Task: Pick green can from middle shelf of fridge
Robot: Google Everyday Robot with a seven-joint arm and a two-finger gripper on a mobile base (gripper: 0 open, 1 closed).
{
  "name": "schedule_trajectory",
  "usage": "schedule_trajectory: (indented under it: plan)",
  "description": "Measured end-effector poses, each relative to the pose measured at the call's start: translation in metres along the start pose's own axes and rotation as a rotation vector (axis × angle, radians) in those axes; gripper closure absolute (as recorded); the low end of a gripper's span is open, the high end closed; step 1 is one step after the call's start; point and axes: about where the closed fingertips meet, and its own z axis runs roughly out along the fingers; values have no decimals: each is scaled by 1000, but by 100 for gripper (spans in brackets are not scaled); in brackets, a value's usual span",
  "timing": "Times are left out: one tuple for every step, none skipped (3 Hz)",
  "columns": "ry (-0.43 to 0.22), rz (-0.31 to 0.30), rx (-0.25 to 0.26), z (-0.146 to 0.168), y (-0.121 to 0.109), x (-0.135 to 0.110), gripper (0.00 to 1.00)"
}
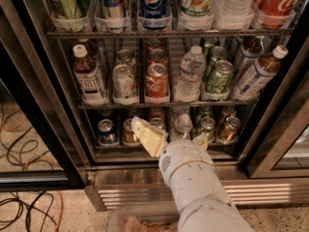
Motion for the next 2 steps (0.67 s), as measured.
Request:
schedule_trajectory:
  plan:
    - [-5,-90,65,-2,-15,11,0]
    - [36,-271,211,-17,-56,30,0]
